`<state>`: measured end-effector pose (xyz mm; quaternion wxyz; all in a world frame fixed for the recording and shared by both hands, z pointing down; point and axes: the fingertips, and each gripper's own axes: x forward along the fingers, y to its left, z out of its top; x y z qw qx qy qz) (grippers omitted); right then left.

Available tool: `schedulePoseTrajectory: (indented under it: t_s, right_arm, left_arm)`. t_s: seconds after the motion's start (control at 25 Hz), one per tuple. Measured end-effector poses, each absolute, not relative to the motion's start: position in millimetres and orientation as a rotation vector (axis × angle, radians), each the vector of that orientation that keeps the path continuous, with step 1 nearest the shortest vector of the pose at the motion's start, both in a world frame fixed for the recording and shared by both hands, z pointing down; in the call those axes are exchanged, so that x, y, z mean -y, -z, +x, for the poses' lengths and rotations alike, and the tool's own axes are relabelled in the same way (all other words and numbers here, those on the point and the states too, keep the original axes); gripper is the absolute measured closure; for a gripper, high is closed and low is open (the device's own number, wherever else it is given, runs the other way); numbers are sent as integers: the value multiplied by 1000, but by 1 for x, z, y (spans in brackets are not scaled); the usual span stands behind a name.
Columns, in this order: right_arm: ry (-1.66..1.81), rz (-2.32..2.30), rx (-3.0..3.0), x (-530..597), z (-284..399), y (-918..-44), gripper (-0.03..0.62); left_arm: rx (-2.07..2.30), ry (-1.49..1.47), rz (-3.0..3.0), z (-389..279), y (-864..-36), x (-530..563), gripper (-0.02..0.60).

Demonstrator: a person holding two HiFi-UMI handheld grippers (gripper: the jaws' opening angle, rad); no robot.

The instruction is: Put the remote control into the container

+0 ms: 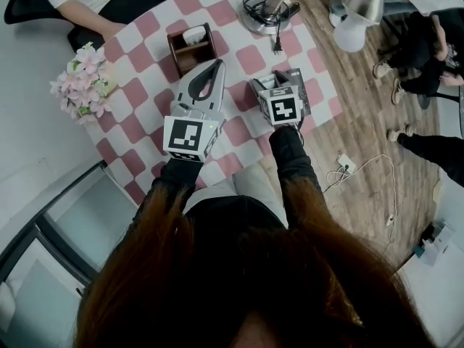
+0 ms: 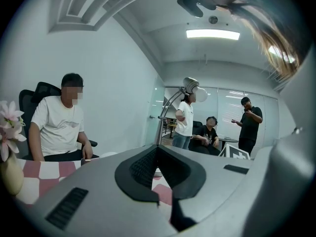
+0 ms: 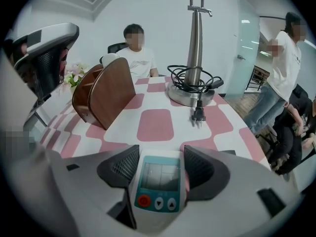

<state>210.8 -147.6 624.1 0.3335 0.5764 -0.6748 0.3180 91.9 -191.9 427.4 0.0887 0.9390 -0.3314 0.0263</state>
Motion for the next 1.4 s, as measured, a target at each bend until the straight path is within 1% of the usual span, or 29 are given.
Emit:
schedulePoseTrajectory:
  t_s: [0.16,0.44,0.76,1.12,1.4]
  right_arm:
    - [-765,1560,1815,146,209,-603,329]
    - [-597,1736,1960,149,207,-537,329]
    - [-423,1873,2097,156,195,-475,330]
    - [-275,1895,2227,181,169,-424,330]
    - [-179,1875,2366,211,131,-381,330]
  left_arm:
    - [1006,-70,2795,86,-424,194,583]
    - [1097,-46,2788,65,-414,202,583]
    - [1231,-18,2773,29,-395,208,583]
    - [1408,5,2734,-21,-378,210,583]
    - [1538,14,2690,-55,-369,209,583]
